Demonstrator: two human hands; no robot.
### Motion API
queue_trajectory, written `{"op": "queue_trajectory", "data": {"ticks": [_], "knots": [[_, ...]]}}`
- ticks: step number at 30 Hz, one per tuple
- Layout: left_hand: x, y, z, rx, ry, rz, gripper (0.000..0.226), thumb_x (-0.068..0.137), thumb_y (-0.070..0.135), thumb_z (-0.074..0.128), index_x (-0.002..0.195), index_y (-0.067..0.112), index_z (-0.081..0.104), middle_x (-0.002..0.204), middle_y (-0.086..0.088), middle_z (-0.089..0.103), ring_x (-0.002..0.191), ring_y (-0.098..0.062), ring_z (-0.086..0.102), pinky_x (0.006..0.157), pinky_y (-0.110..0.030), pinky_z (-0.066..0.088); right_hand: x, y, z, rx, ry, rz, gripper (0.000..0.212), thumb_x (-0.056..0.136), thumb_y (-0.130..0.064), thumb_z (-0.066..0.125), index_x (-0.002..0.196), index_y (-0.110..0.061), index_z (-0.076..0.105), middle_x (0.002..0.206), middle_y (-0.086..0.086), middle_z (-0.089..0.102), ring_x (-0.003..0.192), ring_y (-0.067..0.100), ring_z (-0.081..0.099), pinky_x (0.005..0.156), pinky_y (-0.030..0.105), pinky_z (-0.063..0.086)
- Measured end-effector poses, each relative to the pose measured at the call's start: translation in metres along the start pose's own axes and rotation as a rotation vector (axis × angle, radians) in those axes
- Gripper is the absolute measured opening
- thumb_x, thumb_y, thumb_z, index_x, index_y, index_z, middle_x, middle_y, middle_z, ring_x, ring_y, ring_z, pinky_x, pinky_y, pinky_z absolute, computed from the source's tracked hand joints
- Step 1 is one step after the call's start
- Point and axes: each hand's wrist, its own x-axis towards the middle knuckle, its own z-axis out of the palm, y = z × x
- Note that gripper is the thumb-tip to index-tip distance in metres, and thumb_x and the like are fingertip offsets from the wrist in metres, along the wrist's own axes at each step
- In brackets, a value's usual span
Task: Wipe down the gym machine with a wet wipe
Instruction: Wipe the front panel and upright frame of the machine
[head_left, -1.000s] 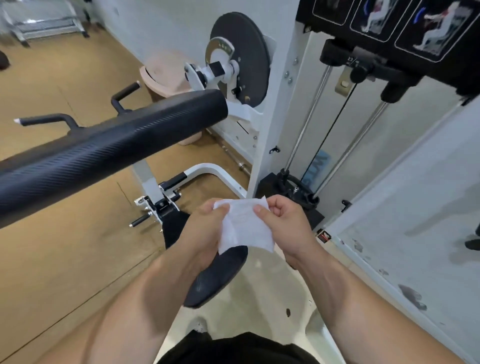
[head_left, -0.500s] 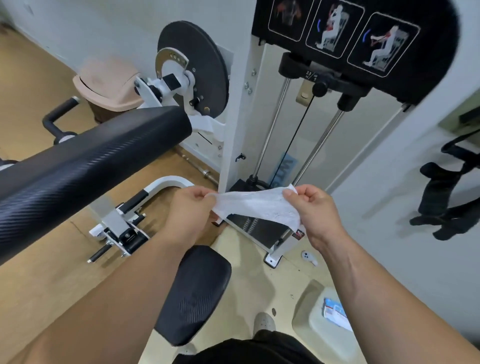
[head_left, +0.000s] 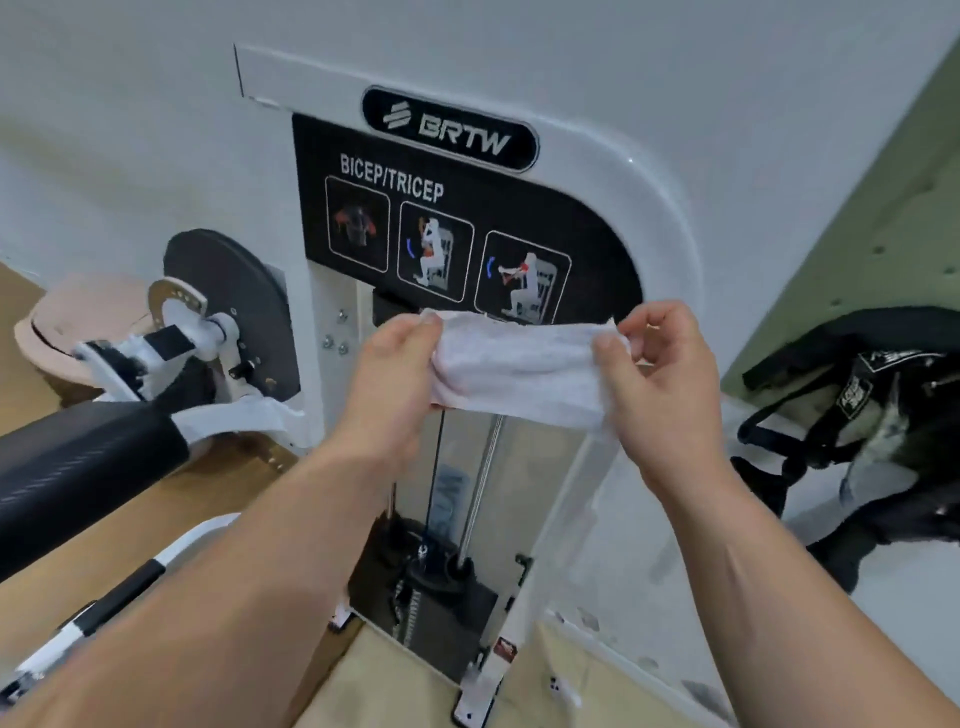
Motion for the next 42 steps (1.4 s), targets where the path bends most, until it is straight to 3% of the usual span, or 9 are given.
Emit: {"op": "queue_trajectory", "data": {"ticks": [7, 13, 18, 20, 23, 26, 33, 38, 42], "knots": [[0.045, 0.099, 0.084, 0.38, 0.202, 0.588, 0.034, 0.102, 0.035, 0.057, 0.072, 0.02, 0.057, 0.062, 0.011, 0.051, 0.058, -0.003, 0.045, 0.06, -0.022, 0.038, 0.124, -0.045, -0.044, -0.102, 0.15, -0.32, 0.015, 0.092, -0.027, 0.072, 0.084, -0.034, 0.061, 0.074, -0.014, 0.06, 0.06, 0.006, 0.051, 0.065, 0.02, 0.042], [0.101, 0.139, 0.101, 0.844, 0.314, 0.942, 0.021, 0.091, 0.029, 0.064, 0.075, 0.016, 0.063, 0.09, -0.001, 0.059, 0.091, -0.021, 0.056, 0.079, -0.035, 0.042, 0.202, -0.056, -0.042, -0.385, -0.002, -0.088, 0.04, 0.08, -0.053, 0.081, 0.105, -0.028, 0.061, 0.083, -0.014, 0.051, 0.073, 0.005, 0.052, 0.068, 0.029, 0.042], [0.121, 0.118, 0.094, 0.768, 0.226, 0.88, 0.023, 0.09, 0.034, 0.059, 0.074, 0.018, 0.058, 0.077, 0.005, 0.06, 0.079, -0.021, 0.058, 0.08, -0.048, 0.049, 0.17, -0.071, -0.029, -0.406, 0.108, -0.296, 0.029, 0.097, -0.055, 0.056, 0.111, -0.031, 0.065, 0.089, -0.011, 0.052, 0.084, 0.007, 0.053, 0.08, 0.03, 0.042], [0.124, 0.114, 0.092, 0.732, 0.231, 0.908, 0.025, 0.09, 0.036, 0.057, 0.074, 0.017, 0.058, 0.074, 0.005, 0.06, 0.076, -0.021, 0.057, 0.078, -0.051, 0.048, 0.147, -0.077, -0.014, -0.484, -0.058, -0.36, 0.055, 0.095, -0.066, 0.033, 0.129, -0.035, 0.064, 0.12, -0.007, 0.058, 0.115, 0.009, 0.053, 0.098, 0.029, 0.042], [0.128, 0.113, 0.088, 0.73, 0.212, 0.968, 0.026, 0.093, 0.037, 0.058, 0.078, 0.016, 0.062, 0.075, 0.006, 0.062, 0.077, -0.021, 0.059, 0.081, -0.051, 0.048, 0.136, -0.072, 0.004, -0.762, -0.431, -0.207, 0.087, 0.08, -0.084, 0.004, 0.16, -0.05, 0.015, 0.169, -0.001, 0.02, 0.157, 0.023, 0.014, 0.127, 0.039, 0.016], [0.133, 0.115, 0.067, 0.704, 0.085, 1.04, 0.029, 0.098, 0.039, 0.051, 0.096, 0.015, 0.068, 0.09, 0.008, 0.066, 0.089, -0.015, 0.059, 0.086, -0.041, 0.046, 0.15, -0.072, 0.0, -0.845, -0.536, -0.171, 0.081, 0.073, -0.096, 0.0, 0.149, -0.069, -0.011, 0.173, 0.004, 0.006, 0.16, 0.027, 0.001, 0.128, 0.046, 0.012], [0.187, 0.119, -0.01, 0.961, 0.124, 1.152, 0.04, 0.102, 0.036, 0.043, 0.111, 0.01, 0.072, 0.111, -0.004, 0.071, 0.107, -0.029, 0.063, 0.092, -0.049, 0.046, 0.196, -0.115, 0.037, -0.864, -0.843, -0.195, 0.09, 0.071, -0.091, 0.014, 0.156, -0.06, 0.011, 0.173, -0.002, 0.0, 0.159, 0.015, -0.008, 0.129, 0.039, -0.001], [0.197, 0.107, -0.023, 0.912, 0.08, 1.161, 0.045, 0.101, 0.035, 0.041, 0.124, 0.01, 0.07, 0.127, -0.009, 0.067, 0.121, -0.033, 0.059, 0.1, -0.057, 0.043, 0.208, -0.12, 0.064, -0.922, -0.871, -0.296, 0.088, 0.073, -0.099, 0.027, 0.153, -0.065, 0.008, 0.172, -0.017, 0.006, 0.158, 0.008, 0.004, 0.127, 0.038, 0.012], [0.194, 0.1, -0.018, 0.769, 0.077, 1.122, 0.047, 0.101, 0.036, 0.038, 0.127, 0.012, 0.07, 0.132, -0.005, 0.065, 0.129, -0.027, 0.053, 0.108, -0.049, 0.035, 0.177, -0.116, 0.017, -0.923, -0.85, -0.272, 0.079, 0.07, -0.1, 0.021, 0.143, -0.079, 0.0, 0.164, -0.04, -0.005, 0.149, -0.016, -0.009, 0.125, 0.024, 0.008]]}}
